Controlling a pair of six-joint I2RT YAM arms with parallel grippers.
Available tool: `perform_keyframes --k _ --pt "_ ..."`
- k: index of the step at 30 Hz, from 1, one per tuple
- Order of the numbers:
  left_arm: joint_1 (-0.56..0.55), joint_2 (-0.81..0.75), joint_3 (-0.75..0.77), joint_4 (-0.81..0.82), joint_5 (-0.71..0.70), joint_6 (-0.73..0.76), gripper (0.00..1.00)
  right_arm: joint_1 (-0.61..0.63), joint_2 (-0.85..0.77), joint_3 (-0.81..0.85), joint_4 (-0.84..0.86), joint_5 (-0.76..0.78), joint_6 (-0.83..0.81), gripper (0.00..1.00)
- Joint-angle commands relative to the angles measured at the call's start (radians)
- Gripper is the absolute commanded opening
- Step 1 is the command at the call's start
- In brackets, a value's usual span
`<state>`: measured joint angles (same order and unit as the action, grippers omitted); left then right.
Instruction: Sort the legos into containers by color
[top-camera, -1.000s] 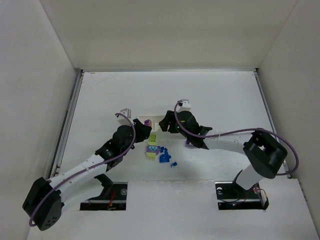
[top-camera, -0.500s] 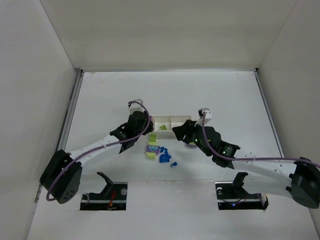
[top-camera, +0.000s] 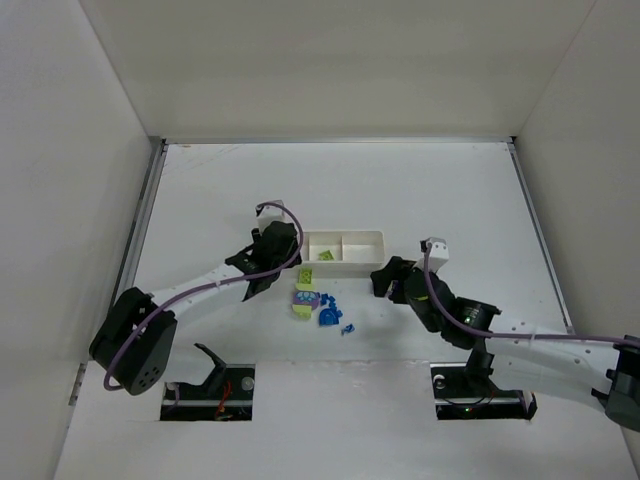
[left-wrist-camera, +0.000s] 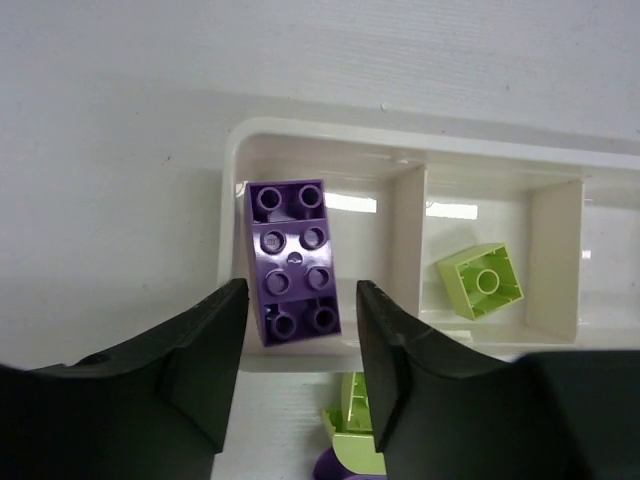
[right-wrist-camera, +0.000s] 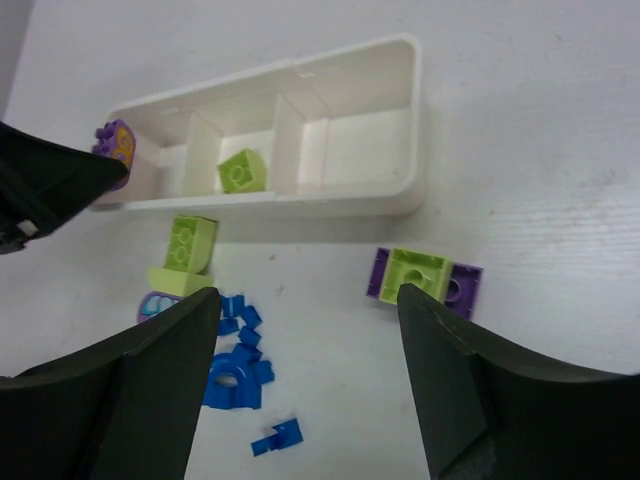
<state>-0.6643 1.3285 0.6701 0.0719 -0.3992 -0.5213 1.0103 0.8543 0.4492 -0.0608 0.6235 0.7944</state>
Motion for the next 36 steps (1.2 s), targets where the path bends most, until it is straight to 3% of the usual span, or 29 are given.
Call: perform_keyframes --k 1,6,11,19,31,36 --pt "0.009 -0.043 0.036 0.008 -0.032 0.024 0.47 0.010 0.023 0.016 -0.109 0.050 0.037 0.79" --pt "-0.004 -0.094 0.037 -0.001 -0.032 0.024 0.51 -0.003 0.104 0.040 -0.142 0.041 0.028 0.79" --pt "-0.034 -0.155 0.017 -0.001 -0.010 -0.002 0.46 -0.003 0.198 0.094 -0.129 0.035 -0.012 0.74" --pt "-0.135 -0.268 -0.035 0.006 0.003 -0.060 0.44 -0.023 0.382 0.151 -0.085 0.053 -0.050 0.74" --pt "-0.197 -0.368 -0.086 -0.006 0.026 -0.108 0.43 -0.039 0.476 0.171 -0.091 0.111 -0.032 0.55" --pt "-0.208 -0.397 -0.090 -0.029 0.030 -0.115 0.43 -0.052 0.489 0.164 -0.079 0.111 -0.026 0.39"
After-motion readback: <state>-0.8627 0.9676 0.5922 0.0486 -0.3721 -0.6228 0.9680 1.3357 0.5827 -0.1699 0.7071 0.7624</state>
